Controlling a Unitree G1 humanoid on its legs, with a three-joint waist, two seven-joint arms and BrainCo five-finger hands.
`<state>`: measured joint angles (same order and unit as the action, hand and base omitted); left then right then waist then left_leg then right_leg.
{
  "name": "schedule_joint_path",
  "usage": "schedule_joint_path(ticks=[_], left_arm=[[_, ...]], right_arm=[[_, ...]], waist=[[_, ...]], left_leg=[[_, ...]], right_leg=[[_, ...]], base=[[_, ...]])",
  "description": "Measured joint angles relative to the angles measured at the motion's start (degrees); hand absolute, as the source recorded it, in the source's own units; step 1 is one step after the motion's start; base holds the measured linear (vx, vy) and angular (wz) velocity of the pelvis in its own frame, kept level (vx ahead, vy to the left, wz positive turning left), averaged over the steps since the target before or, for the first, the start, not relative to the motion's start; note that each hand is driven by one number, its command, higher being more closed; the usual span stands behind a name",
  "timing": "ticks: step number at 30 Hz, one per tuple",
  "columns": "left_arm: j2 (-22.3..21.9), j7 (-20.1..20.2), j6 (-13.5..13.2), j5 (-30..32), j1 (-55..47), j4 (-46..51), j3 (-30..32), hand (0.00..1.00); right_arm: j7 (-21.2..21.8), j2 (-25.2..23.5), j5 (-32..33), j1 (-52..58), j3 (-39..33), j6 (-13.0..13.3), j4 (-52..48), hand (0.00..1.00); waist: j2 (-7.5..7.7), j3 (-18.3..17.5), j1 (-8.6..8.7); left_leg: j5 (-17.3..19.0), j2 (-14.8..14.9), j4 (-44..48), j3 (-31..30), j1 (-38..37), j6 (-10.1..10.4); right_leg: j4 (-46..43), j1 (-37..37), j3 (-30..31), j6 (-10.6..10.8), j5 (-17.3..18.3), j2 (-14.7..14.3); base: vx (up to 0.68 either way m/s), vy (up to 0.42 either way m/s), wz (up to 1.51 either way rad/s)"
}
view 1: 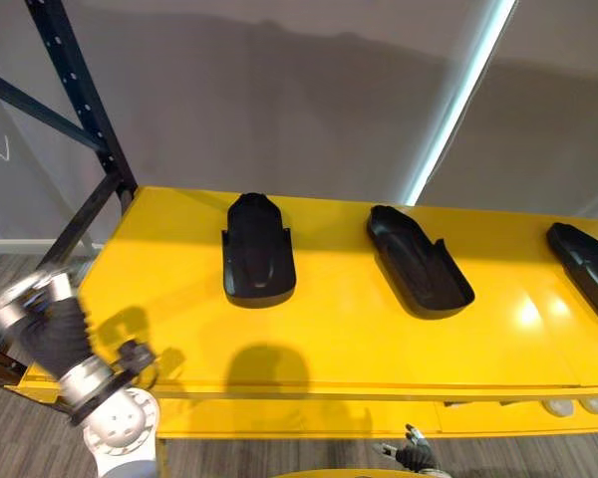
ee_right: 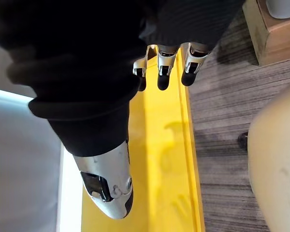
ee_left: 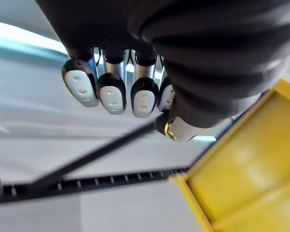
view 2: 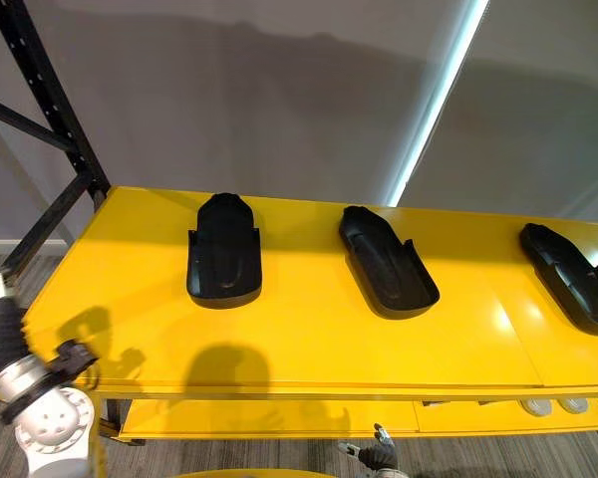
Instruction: Walk over and take plastic housings, then place them on the shelf
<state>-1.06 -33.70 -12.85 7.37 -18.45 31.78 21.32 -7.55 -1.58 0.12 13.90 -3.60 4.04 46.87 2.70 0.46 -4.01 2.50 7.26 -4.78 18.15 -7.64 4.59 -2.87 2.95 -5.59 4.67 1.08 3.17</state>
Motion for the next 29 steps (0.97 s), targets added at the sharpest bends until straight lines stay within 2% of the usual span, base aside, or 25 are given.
schedule_joint_path(ticks=[3, 4, 6, 9, 11, 12, 15, 16, 20, 29], left_arm=[[-0.1, -0.5, 1.3, -5.0, -0.4, -7.6, 8.1, 1.00], [-0.8, 0.1, 2.7, -5.7, -0.7, -12.0, 11.1, 1.00], [-1.0, 1.4, 5.0, -5.8, -1.4, -17.3, 12.2, 1.00], [-1.5, 6.1, 8.5, -5.6, -2.9, -28.7, 11.4, 1.00], [-1.4, 9.5, 9.0, -5.6, -2.8, -37.2, 9.6, 1.00], [-1.2, 11.4, 9.3, -5.7, -2.7, -41.3, 7.8, 0.00], [-1.3, 15.9, 9.9, -5.6, -2.3, -50.6, 3.6, 0.00], [-1.5, 17.4, 9.9, -5.6, -1.5, -54.2, 2.9, 0.00], [-2.3, 19.0, 9.9, -5.3, -0.1, -59.7, 1.3, 0.00], [-2.2, 20.0, 9.9, -1.8, 2.4, -68.7, -4.4, 0.00]], right_arm=[[0.0, 0.0, -0.1, -0.5, -0.6, -0.2, -0.1, 0.00], [0.1, -0.2, -0.2, -1.2, -0.6, -0.5, -0.2, 0.00], [0.2, 0.3, -0.3, -1.3, -0.2, -0.6, -0.7, 0.00], [0.4, 0.3, -0.6, -2.5, 0.1, -1.0, -1.1, 0.00], [0.4, 0.5, -0.6, -2.5, 0.1, -1.5, -1.1, 0.00], [0.5, 0.4, -0.6, -2.5, 0.1, -2.0, -1.1, 0.00], [1.0, 0.5, -0.6, -2.5, 0.1, -2.1, -1.1, 0.00], [1.3, 0.5, -0.6, -2.4, 0.1, -2.1, -1.1, 0.00], [1.3, 1.0, -0.4, -2.4, -0.2, -2.1, -1.1, 0.00], [1.1, 0.8, 0.0, -2.7, -1.2, -2.1, -0.3, 0.00]], waist=[[-0.34, 0.1, -0.03], [-0.39, 0.2, -0.16], [-0.54, 0.2, -0.16], [-0.66, 0.3, -0.09], [-0.87, 0.3, -0.04], [-0.88, 0.3, -0.03], [-0.88, 0.3, 0.02], [-0.79, 0.4, 0.07], [-1.78, 0.6, 0.15], [-1.44, 0.8, 0.27]], left_leg=[[0.5, 0.0, 1.0, -1.1, 0.0, -0.4], [0.6, -0.1, 1.1, -1.4, 0.1, -0.5], [1.2, -0.2, 1.9, -1.5, 0.5, -0.6], [2.6, -0.3, 4.6, -1.4, 1.4, -0.6], [2.6, -0.3, 5.1, -1.4, 1.4, -0.7], [2.6, -0.4, 5.2, -1.2, 1.3, -0.7], [2.5, -0.5, 5.2, -0.8, 1.0, -0.5], [2.3, -1.0, 4.8, -0.8, 0.7, -0.2], [1.2, -1.3, 2.9, -0.8, -0.4, 0.0], [0.0, -1.7, 0.5, -0.1, -1.3, 0.1]], right_leg=[[-0.2, 1.3, -2.0, 0.0, 0.0, 0.3], [-0.2, 1.3, -2.2, 0.0, 0.0, 0.5], [-0.2, 1.4, -2.2, 0.0, 0.1, 0.6], [0.0, 1.5, -2.2, -0.8, 0.7, 0.9], [0.0, 1.6, -2.2, -1.0, 1.0, 1.1], [-0.1, 1.6, -2.2, -1.1, 1.3, 1.2], [-0.3, 1.6, -2.2, -1.1, 2.5, 1.3], [-1.0, 1.1, -2.2, -0.9, 3.9, 1.7], [-2.0, 0.4, -2.3, -1.0, 4.4, 1.6], [-1.4, 0.2, -2.0, -0.9, 4.3, 1.0]], base=[[0.02, -0.006, 0.28], [0.01, -0.005, 0.14], [0.00, -0.002, 0.04], [0.00, -0.008, -0.09], [-0.01, -0.023, -0.07], [-0.02, -0.035, -0.09], [-0.04, -0.043, -0.11], [-0.05, -0.052, -0.07], [-0.03, -0.021, 0.00], [0.01, -0.005, -0.01]])
